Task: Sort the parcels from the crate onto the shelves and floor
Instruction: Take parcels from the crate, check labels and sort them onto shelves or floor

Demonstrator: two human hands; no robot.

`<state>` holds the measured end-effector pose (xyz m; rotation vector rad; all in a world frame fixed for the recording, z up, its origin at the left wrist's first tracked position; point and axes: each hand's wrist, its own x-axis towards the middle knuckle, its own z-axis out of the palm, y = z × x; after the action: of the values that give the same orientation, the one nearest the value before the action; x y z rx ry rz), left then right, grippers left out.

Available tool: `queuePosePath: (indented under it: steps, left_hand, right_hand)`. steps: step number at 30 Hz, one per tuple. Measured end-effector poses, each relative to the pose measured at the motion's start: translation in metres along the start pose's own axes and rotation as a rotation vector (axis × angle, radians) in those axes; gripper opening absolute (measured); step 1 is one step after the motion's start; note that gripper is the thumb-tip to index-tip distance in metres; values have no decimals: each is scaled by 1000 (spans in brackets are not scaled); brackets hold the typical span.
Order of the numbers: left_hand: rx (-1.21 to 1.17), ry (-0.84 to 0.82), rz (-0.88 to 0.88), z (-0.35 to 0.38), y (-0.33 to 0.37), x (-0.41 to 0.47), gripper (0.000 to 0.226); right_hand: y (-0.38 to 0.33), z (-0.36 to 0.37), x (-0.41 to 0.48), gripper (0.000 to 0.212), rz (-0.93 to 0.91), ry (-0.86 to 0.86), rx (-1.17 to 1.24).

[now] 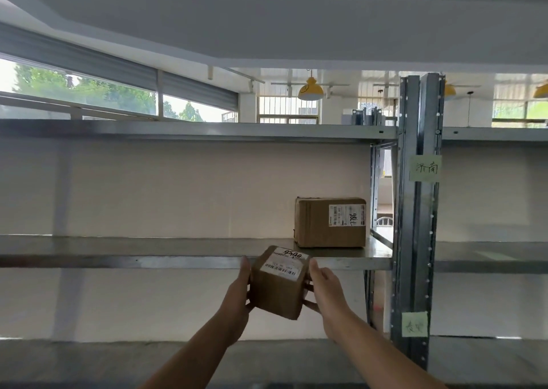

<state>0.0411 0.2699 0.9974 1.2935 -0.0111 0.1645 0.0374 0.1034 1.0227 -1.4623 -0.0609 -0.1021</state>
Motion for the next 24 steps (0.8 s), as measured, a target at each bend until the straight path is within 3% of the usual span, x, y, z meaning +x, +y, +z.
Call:
queuePosePath:
  steps: [3,8,11,15,19,24]
  left_hand:
    - [67,7,51,-8,4,0,39]
    - [93,85,140,-31,8,6,20]
    - [23,85,131,-44,11,5,27]
    - [-30,69,134,-72,18,-5,19]
    - [28,42,122,-105,21,-21,33]
    - [76,247,133,-152,27,-36,38]
  right_hand:
    - [2,3,4,16,-26,9,-3]
    - [2,17,9,21,-31,23,123]
    - [1,29,11,18,-75,12,120]
    - [-6,55,10,21,-108,-67,31]
    - [-8,95,8,25,-98,-176,-106]
    - [0,147,2,18,-213,-231,-103]
